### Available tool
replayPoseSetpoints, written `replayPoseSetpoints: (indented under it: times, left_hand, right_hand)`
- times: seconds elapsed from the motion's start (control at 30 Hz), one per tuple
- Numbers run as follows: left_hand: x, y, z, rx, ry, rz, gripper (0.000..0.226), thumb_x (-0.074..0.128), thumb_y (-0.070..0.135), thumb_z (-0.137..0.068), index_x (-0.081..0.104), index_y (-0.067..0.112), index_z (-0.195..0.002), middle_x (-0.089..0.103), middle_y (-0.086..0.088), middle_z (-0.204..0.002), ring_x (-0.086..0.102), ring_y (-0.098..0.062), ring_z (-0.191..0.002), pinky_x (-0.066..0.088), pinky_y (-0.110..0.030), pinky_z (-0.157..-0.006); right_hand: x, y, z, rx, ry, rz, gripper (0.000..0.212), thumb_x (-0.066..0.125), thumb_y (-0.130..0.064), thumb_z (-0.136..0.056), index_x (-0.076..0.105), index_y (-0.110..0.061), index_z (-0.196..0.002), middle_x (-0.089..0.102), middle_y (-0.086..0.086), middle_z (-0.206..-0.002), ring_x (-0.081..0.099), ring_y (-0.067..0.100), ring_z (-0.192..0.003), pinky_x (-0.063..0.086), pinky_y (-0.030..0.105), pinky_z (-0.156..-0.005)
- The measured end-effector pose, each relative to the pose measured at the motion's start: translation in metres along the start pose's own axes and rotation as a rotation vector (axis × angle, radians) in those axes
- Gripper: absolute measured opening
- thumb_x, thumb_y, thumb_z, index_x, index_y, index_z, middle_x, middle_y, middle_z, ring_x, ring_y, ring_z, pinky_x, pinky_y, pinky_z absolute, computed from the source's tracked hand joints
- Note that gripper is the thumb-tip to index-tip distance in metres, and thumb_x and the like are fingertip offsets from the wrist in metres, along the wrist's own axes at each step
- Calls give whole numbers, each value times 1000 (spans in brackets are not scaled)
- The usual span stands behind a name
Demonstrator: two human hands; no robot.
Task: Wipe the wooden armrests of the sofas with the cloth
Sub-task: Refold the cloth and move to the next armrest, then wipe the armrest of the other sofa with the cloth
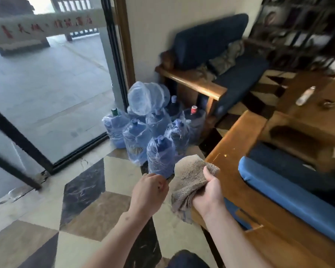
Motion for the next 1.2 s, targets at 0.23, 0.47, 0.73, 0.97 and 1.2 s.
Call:
replayPoseSetpoints:
  times: [0.23, 0.47, 0.73, 0.97, 1.2]
  left_hand:
    - [41, 5, -175, 159, -134, -14, 17, 64, 17, -89, 72, 14, -75, 69, 3, -69, 61, -19, -67, 50, -33, -62]
    - [95, 49, -344, 305, -266, -41, 20, 59, 18, -92, 67, 15, -75, 58, 8, -64, 55, -18, -60, 36, -30, -55]
    - [175, 94, -466, 411, -521, -10, 35, 46, 27, -102, 38, 22, -68, 51, 3, -62, 48, -23, -60, 26, -36, -57]
    - [257, 145, -539, 654, -845, -95, 22, 44, 20, -101, 64, 15, -94, 71, -7, -87, 68, -34, -88, 51, -43, -74]
    - [318, 204, -552, 918, -1030, -193, 27, 51, 27, -99, 76, 19, -106, 72, 1, -106, 64, -22, -104, 47, -35, -83]
  right_hand:
    - [25, -63, -122, -156, 123, -201, 38, 49, -32, -106, 73, -3, -102, 80, 19, -90, 78, 31, -72, 59, 40, -63]
    - [58, -147, -235, -225, 228, -318, 36, 49, -33, -106, 70, -6, -116, 78, 20, -107, 71, 35, -101, 54, 49, -83]
    - [54, -217, -307, -306, 421, -551, 39, 53, -37, -104, 71, -3, -111, 78, 24, -99, 76, 40, -89, 54, 50, -77]
    - [35, -252, -329, -455, 648, -815, 34, 53, -37, -104, 68, -9, -117, 78, 20, -100, 68, 37, -102, 53, 49, -76]
    - [-1, -273, -327, -591, 756, -1012, 38, 47, -37, -106, 68, -10, -121, 74, 19, -117, 67, 37, -107, 50, 49, -77]
Point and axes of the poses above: each hand's wrist, its own z-axis away from the middle knuckle, its own x-axis out of the palm, y = z × x, the point moved 4 cm from there along -z, towards the middle knuckle
